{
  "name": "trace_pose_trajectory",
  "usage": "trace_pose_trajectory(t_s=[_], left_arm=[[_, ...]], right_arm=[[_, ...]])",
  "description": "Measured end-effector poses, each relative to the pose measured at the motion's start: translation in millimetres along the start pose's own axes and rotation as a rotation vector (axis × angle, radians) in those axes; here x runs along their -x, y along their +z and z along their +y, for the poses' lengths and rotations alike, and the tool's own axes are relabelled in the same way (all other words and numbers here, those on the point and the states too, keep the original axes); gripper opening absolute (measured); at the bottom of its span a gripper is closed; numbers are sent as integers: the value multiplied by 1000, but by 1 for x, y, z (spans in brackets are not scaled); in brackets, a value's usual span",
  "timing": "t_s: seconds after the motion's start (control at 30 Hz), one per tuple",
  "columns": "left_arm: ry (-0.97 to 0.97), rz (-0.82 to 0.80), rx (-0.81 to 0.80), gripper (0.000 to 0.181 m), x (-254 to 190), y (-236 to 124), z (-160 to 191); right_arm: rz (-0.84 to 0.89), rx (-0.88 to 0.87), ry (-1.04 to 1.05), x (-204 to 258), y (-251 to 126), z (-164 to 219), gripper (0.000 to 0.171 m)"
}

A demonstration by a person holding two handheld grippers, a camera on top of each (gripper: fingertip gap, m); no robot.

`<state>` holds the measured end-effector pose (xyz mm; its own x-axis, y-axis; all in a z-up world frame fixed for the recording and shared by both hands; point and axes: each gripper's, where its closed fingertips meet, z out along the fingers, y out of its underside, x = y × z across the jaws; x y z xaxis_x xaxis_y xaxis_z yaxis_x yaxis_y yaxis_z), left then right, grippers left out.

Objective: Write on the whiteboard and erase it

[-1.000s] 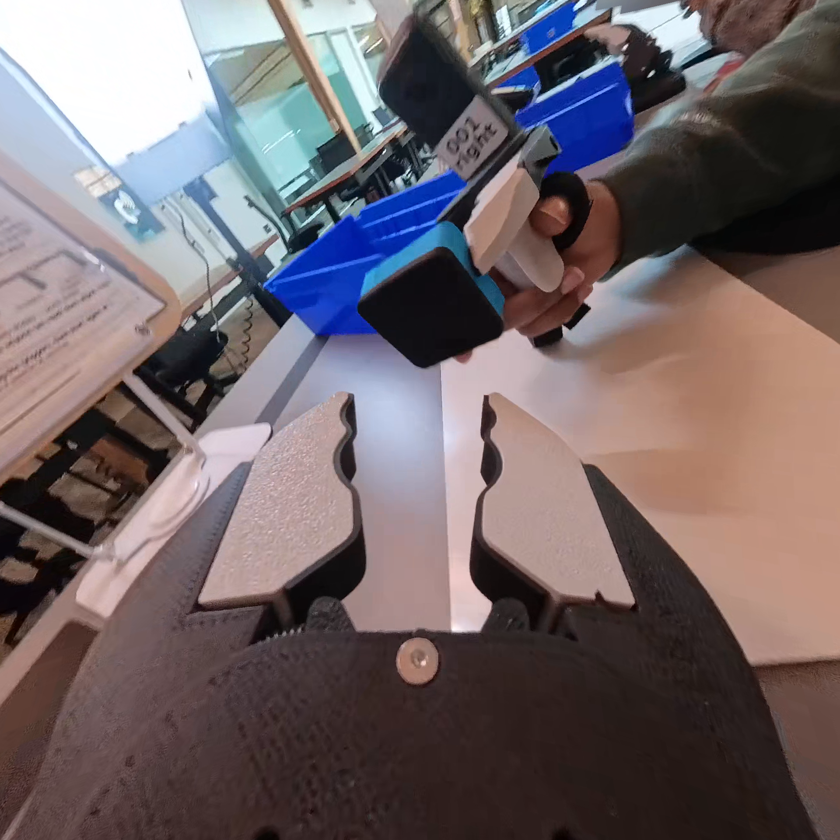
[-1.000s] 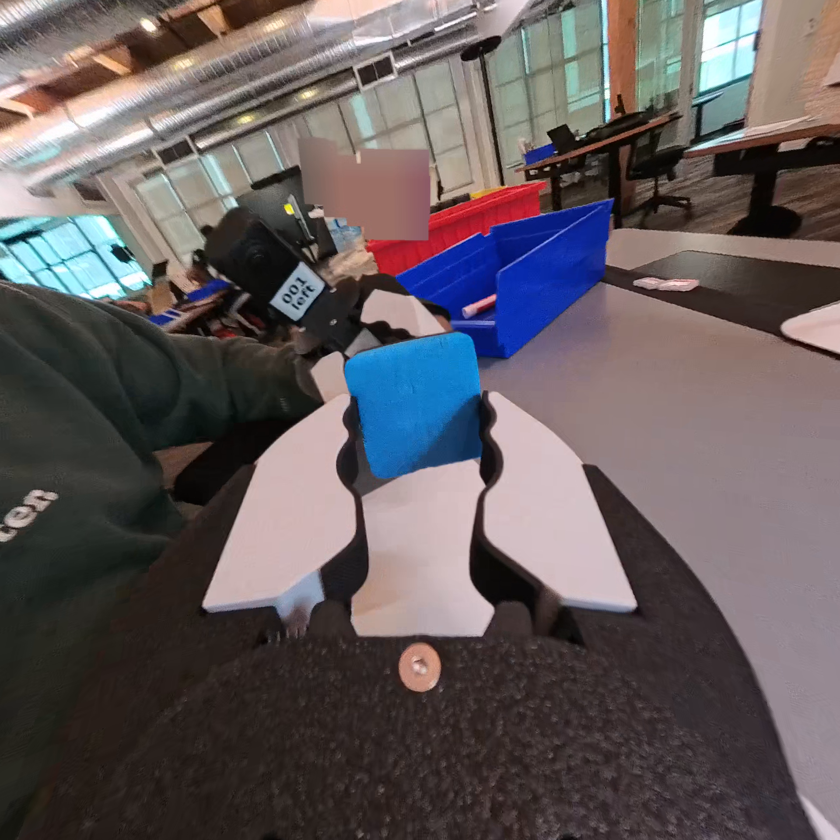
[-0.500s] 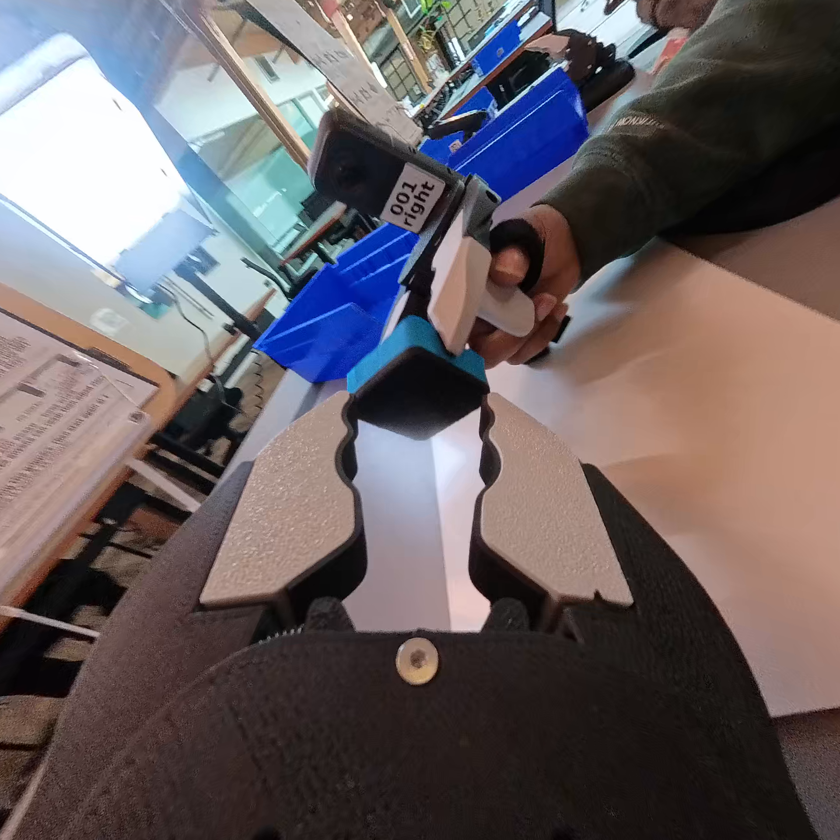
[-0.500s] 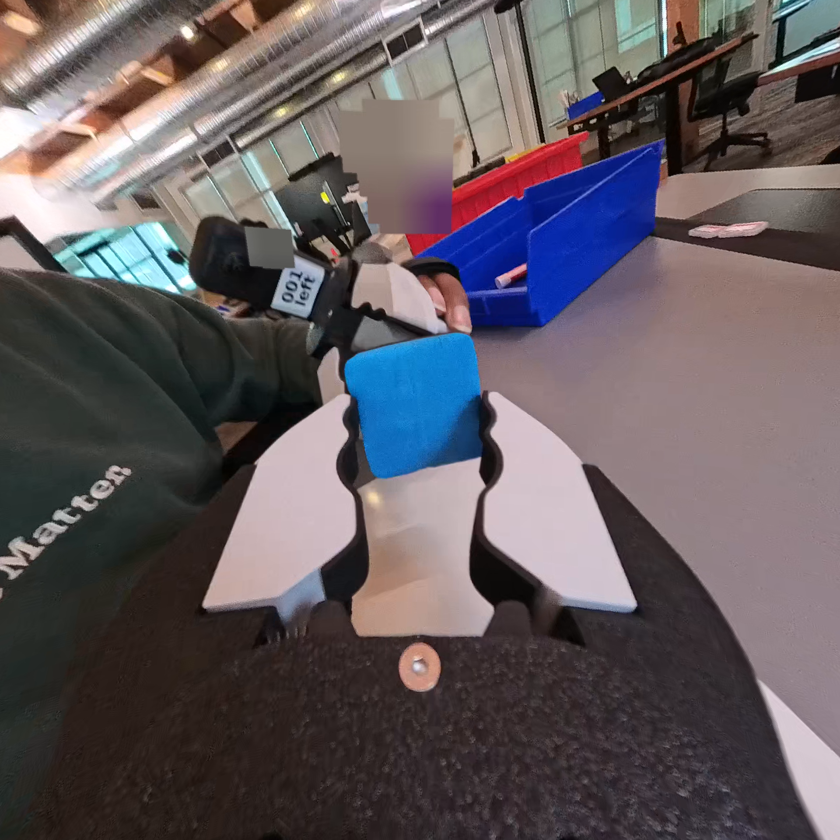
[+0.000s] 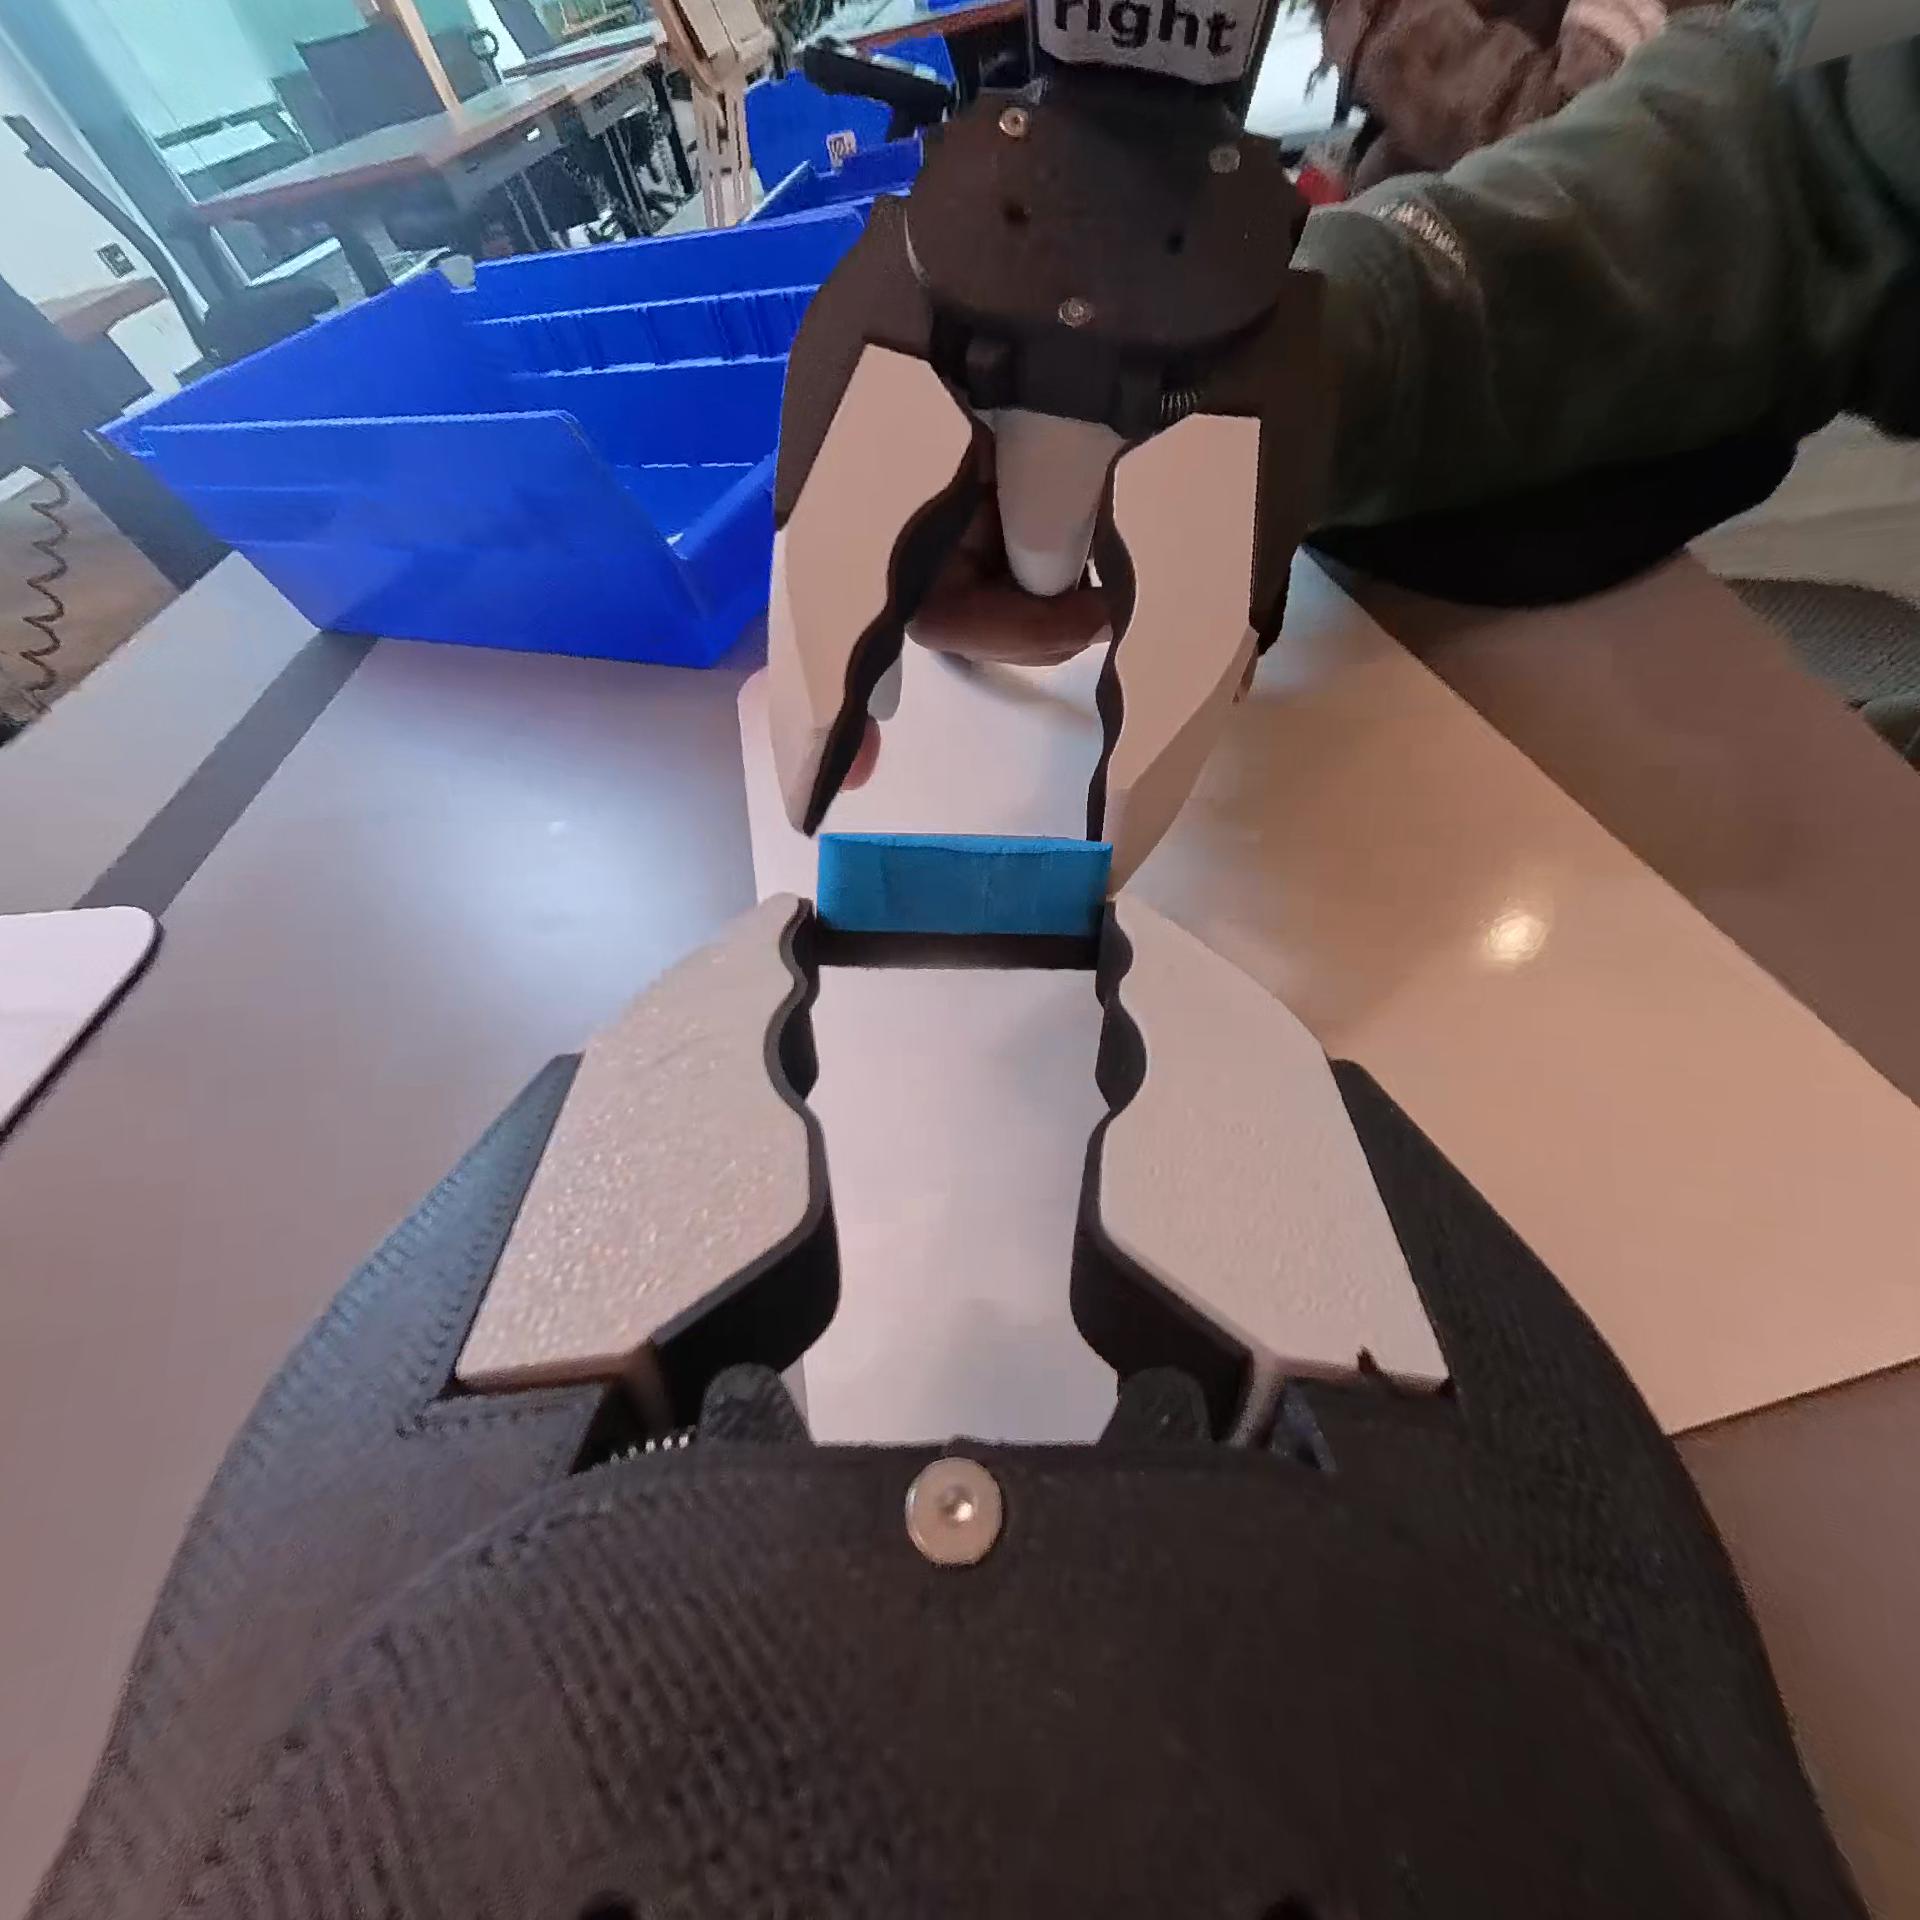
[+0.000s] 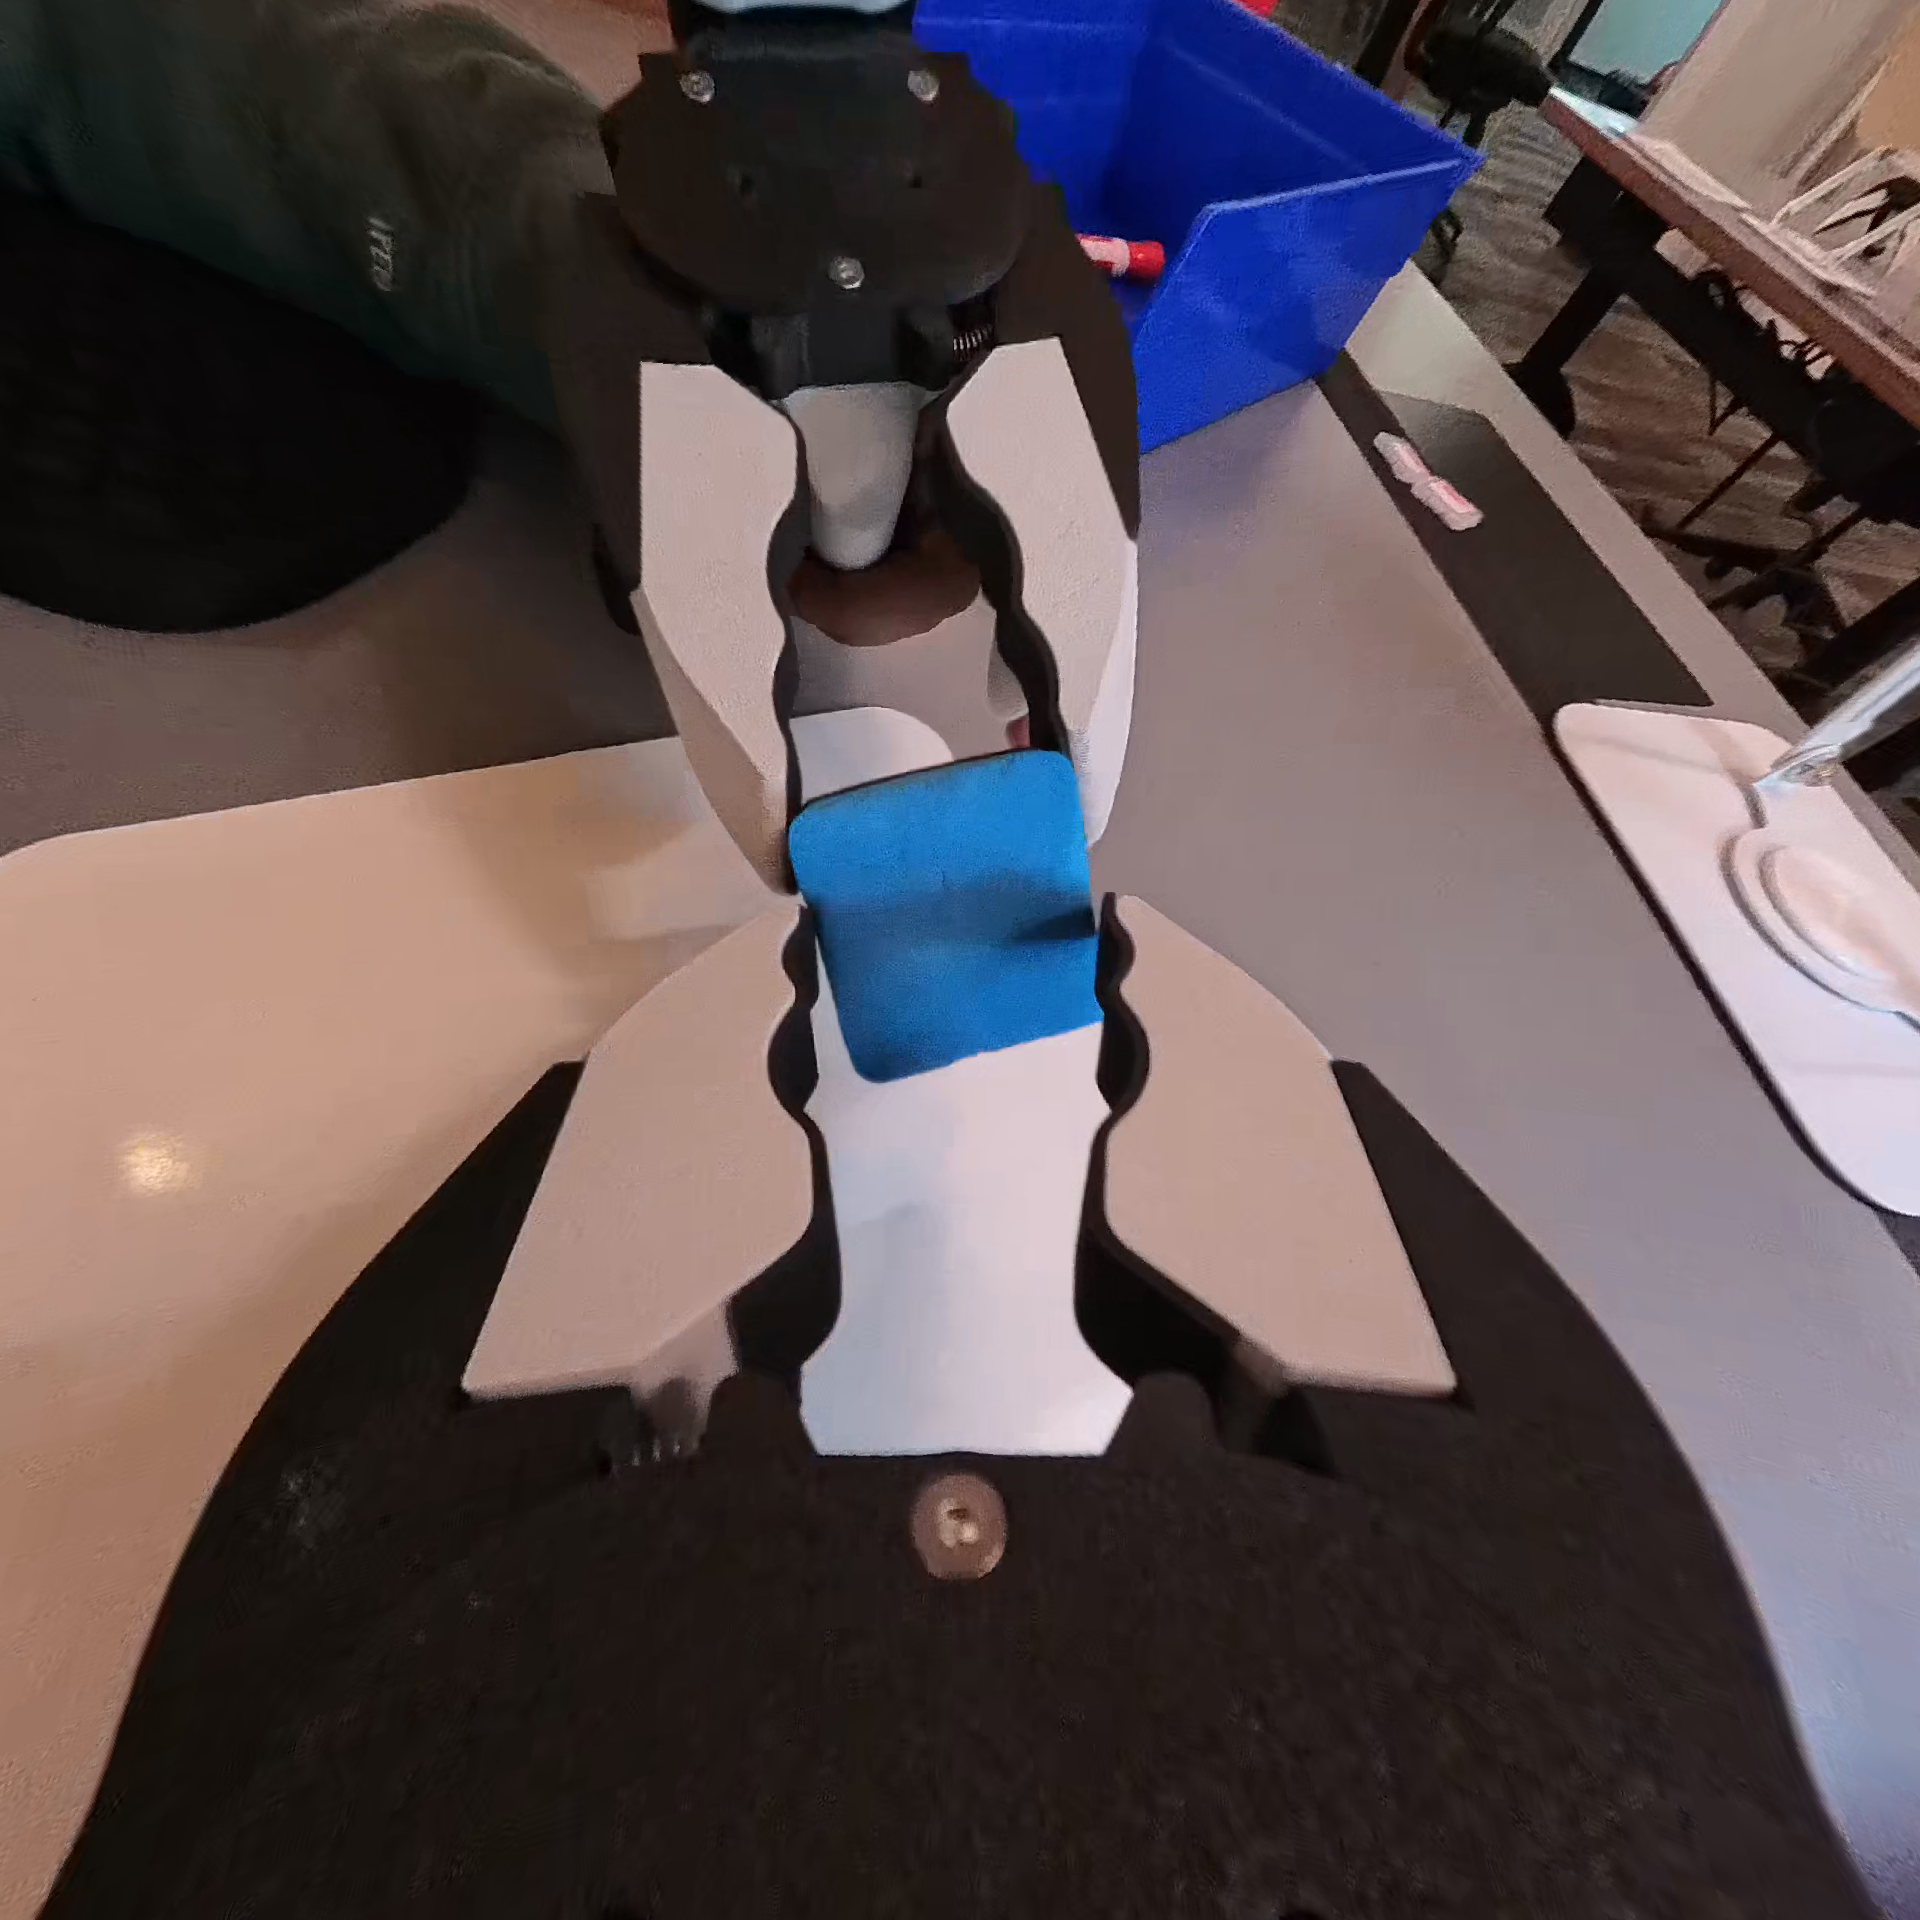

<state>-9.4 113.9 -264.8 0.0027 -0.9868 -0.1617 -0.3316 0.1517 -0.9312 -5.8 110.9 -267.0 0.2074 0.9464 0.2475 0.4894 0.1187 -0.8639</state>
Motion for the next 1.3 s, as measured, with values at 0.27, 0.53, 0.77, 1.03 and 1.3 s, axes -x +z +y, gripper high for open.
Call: trace_pose_trajectory(t_s=[0.27,0.53,0.77,1.03,1.3], left_arm=[[-23,28,-58,52,0,-1,0],[-103,-160,-62,44,36,-10,9],[-118,-158,-77,38,29,-8,11],[-110,-211,-121,34,36,-15,4],[-100,-179,-188,0,27,-33,-15]], right_arm=[[-47,19,11,4,-1,6,50],[438,552,364,-154,-17,85,50],[534,801,495,-181,-25,137,52],[506,500,398,-178,-23,69,70],[461,7,80,-130,-78,-93,50]])
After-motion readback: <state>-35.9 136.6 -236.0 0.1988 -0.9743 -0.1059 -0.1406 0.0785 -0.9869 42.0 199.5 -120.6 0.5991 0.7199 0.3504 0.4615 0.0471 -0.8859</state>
